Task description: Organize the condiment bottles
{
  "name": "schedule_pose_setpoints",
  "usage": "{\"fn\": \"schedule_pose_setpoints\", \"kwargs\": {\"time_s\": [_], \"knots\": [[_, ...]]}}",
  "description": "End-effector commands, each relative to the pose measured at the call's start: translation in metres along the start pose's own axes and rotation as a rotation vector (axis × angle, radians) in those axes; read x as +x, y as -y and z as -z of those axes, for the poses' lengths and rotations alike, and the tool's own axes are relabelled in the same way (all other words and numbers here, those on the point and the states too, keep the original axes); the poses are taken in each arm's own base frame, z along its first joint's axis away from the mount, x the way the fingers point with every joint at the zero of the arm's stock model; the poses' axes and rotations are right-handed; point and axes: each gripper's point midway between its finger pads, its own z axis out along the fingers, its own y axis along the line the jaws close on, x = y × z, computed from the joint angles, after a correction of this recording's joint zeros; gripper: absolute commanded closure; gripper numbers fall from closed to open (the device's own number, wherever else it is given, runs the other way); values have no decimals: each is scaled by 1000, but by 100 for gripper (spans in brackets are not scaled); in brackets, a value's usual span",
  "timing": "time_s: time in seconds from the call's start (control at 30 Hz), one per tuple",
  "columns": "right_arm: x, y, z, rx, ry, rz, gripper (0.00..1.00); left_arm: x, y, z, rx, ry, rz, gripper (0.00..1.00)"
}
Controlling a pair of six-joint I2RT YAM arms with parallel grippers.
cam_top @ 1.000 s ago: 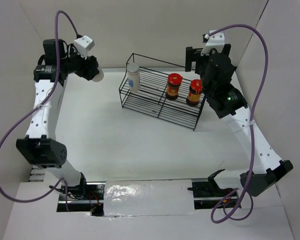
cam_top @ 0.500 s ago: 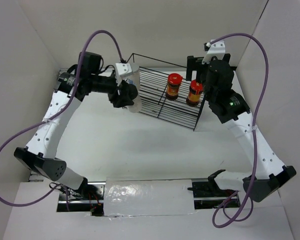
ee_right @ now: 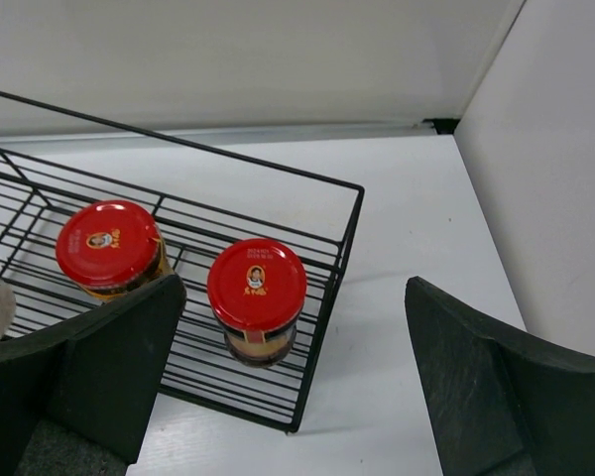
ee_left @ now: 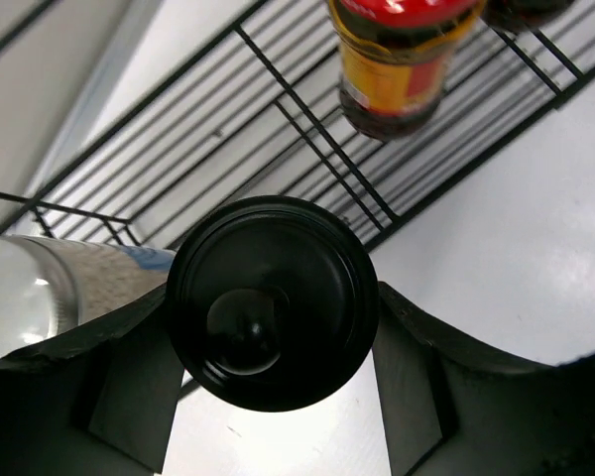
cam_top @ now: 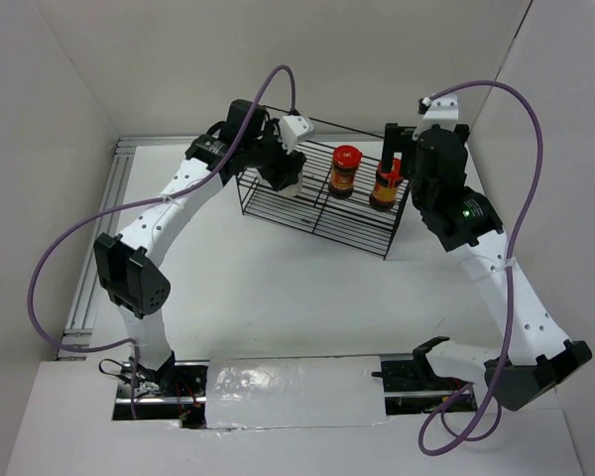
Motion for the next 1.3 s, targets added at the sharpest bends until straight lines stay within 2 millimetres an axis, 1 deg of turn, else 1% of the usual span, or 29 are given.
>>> {"fn": "schedule_pose_setpoints", "kwargs": {"time_s": [0.0,0.07,0.17,0.33,0.47,0.6,0.63,0.77,0.97,1.27], "knots": [[1,14,9,36,0,-42,0,-59,-26,13,-124,200,-27,100],[3,12,8,32,-4,-45,0,-68,-27,11,-122,235,-25,100],[8,12,6,34,-18,-48,0,-69,-31,3,-121,239,-20,100],[17,12,4,38,-45,-56,0,-49,-39,-24,-140,193,-17,100],[20,13,2,37,-54,-54,0,-42,-44,-36,-150,183,-7,100],[21,12,0,34,-58,-49,0,-40,-46,-46,-151,179,16,100],[20,12,-1,33,-56,-46,0,-36,-48,-51,-152,171,23,100],[20,11,-3,25,-56,-44,0,-34,-51,-56,-166,171,33,100],[22,10,-6,18,-61,-40,0,-23,-53,-65,-176,152,42,100],[27,12,-6,15,-72,-43,0,-16,-52,-69,-175,136,82,100]]}}
